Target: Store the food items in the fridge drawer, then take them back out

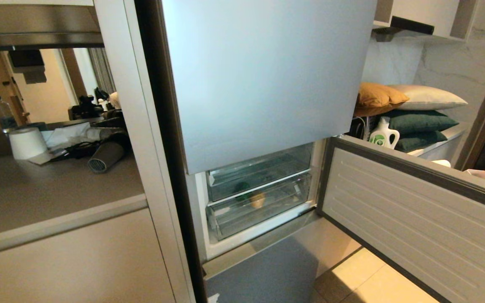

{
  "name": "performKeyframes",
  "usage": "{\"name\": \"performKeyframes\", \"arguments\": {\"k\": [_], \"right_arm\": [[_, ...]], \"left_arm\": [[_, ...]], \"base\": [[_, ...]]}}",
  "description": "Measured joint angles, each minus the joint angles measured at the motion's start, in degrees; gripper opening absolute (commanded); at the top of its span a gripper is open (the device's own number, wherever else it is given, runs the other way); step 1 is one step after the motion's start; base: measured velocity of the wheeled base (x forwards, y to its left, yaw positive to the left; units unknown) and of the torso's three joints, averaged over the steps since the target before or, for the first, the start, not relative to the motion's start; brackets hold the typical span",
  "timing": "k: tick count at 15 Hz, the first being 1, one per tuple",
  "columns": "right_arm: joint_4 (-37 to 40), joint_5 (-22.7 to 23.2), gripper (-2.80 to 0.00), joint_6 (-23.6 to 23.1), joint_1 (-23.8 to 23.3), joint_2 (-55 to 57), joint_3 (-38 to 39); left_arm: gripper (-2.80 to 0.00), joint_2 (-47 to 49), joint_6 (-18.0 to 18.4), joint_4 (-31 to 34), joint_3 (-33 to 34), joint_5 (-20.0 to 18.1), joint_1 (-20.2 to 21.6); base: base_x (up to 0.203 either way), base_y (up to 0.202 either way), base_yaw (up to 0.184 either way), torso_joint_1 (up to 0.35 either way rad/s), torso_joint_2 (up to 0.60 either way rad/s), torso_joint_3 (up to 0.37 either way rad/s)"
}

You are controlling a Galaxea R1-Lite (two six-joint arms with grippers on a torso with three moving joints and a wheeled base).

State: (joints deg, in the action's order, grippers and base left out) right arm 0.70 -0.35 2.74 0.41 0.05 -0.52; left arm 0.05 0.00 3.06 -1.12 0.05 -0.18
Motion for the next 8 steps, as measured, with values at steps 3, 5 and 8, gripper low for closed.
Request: {"name": "performKeyframes", "arguments": {"k": [3, 5, 8], "right_arm": [[-0.02, 0.02, -2.80, -0.05, 0.00, 0.00, 0.00], [-0.04, 0.00, -2.80, -0.05, 0.00, 0.00, 0.00], [-1.11, 0.05, -2.80, -0.21, 0.00, 0.00, 0.34]], "left_arm": [[-2.80, 0.00, 0.00, 0.00, 0.00, 0.01, 0.00], [-2.80, 0.00, 0.00, 0.00, 0.00, 0.00, 0.00], [-2.80, 0.00, 0.00, 0.00, 0.00, 0.01, 0.00]], "base": [[0.000, 0.000, 0.000, 0.000, 0.00, 0.000], [0.000, 0.000, 0.000, 0.000, 0.00, 0.000], [0.000, 0.000, 0.000, 0.000, 0.00, 0.000]]}}
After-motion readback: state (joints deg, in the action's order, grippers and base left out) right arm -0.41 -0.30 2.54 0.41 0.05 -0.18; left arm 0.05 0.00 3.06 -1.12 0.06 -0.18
